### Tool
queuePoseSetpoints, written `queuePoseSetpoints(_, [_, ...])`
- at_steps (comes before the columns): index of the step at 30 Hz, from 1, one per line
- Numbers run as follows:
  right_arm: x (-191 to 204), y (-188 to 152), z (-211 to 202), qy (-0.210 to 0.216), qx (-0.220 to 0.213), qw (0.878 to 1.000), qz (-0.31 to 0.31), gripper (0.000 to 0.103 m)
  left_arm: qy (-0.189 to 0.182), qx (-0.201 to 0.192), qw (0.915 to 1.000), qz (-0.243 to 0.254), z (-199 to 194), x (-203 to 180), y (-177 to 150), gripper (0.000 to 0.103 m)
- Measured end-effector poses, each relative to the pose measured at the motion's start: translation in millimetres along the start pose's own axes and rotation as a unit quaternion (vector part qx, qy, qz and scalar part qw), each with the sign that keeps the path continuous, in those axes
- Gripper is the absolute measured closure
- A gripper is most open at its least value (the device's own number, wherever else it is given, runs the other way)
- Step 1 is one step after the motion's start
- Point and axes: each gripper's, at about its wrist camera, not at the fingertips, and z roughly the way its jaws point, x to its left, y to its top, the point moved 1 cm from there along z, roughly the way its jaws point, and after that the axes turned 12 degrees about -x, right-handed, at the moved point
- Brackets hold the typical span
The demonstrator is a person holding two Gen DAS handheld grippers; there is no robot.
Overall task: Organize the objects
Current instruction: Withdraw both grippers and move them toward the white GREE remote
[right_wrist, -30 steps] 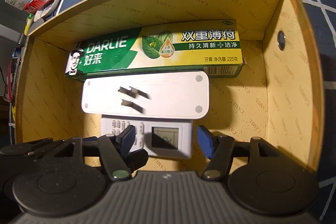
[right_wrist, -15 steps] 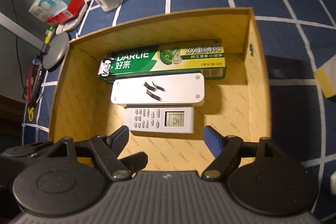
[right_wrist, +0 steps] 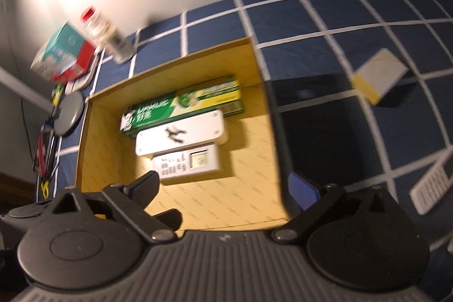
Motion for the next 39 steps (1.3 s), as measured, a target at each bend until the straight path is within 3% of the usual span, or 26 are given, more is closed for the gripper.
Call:
queuePoseSetpoints(4, [-19,-1,-16,-0.013,-0.016,1.000,0.015,0.000,-0.002,-0.003,0.9999,0.017,-2,-13,1,0.006])
queuePoseSetpoints(6, [-29,-1,-21,-0.020,-0.021,0.999,0.019,0.000,-0.004,-0.003,0.9997,0.025,-2,-22,1,0.000])
queuePoseSetpoints(14, [-82,0,-32,-0.042,-0.028,0.998,0.025,0.000,0.002,-0.009,0.9994,0.034,6,-66,-4,0.000])
queuePoseSetpoints(26, [-189,22,-47,-0.010,0.012,0.999,-0.037,0.000,0.056,-0.009,0.9981,-0.024,32,-169,-26,0.000])
queuePoseSetpoints(39, [-272,40,-45,0.022,0.064,0.993,-0.096,0.000,0.105,-0.004,0.9892,-0.102,60,-241,-54,0.000])
